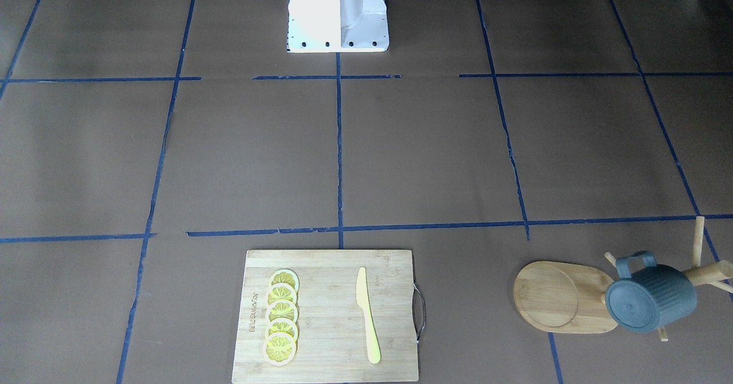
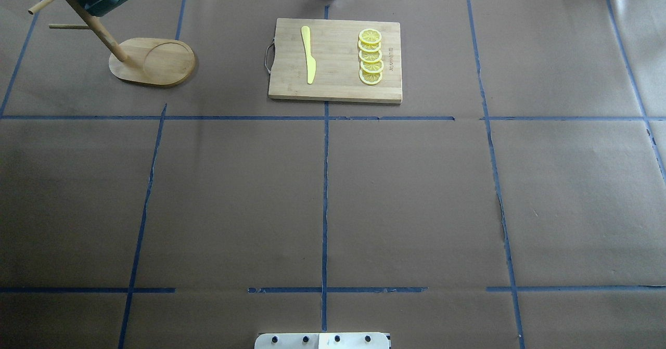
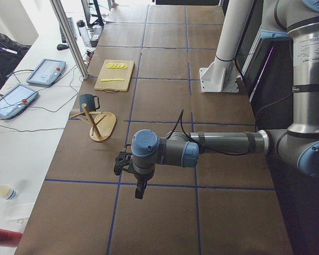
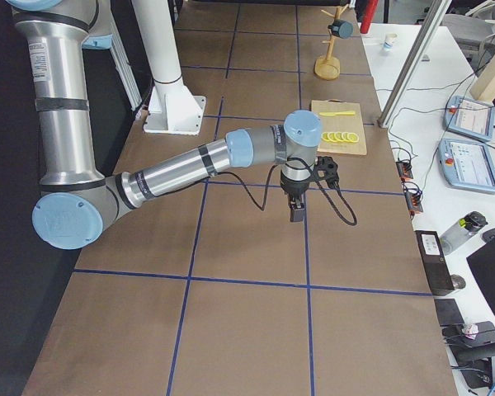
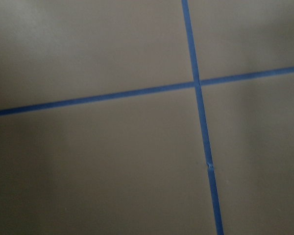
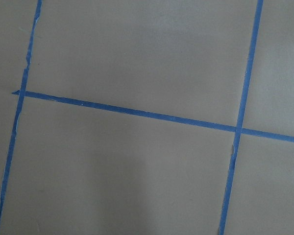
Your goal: Hang cup on storage rack
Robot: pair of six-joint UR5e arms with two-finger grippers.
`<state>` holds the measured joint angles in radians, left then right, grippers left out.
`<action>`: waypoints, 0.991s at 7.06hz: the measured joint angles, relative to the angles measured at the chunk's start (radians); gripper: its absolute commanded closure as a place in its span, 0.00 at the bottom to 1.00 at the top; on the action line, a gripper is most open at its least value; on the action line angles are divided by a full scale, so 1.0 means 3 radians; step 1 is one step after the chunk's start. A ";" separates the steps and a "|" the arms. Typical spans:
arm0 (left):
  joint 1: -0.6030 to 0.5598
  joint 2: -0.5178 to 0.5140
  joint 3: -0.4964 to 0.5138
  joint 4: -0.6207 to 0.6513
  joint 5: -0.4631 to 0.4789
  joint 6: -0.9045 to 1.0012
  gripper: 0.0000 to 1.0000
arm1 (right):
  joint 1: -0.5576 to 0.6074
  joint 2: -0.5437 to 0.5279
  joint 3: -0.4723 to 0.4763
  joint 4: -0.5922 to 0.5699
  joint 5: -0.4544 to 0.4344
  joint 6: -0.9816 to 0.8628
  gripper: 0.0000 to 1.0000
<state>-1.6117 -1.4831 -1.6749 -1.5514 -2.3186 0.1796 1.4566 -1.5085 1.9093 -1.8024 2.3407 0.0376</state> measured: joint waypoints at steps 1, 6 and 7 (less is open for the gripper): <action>-0.0005 -0.0034 0.0000 0.0191 -0.0025 0.0131 0.00 | 0.0002 -0.0014 -0.0001 0.0000 0.0003 0.0001 0.00; -0.0017 -0.0049 0.0000 0.0307 -0.0034 0.0207 0.00 | 0.0080 -0.0216 -0.0080 -0.0004 0.0013 0.0001 0.00; -0.0017 -0.0052 -0.0001 0.0308 -0.0034 0.0202 0.00 | 0.0119 -0.0257 -0.0152 0.0020 0.0007 -0.0038 0.00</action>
<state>-1.6168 -1.4988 -1.6752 -1.4590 -2.3287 0.2403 1.4922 -1.5856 1.8636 -1.7964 2.3429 0.0261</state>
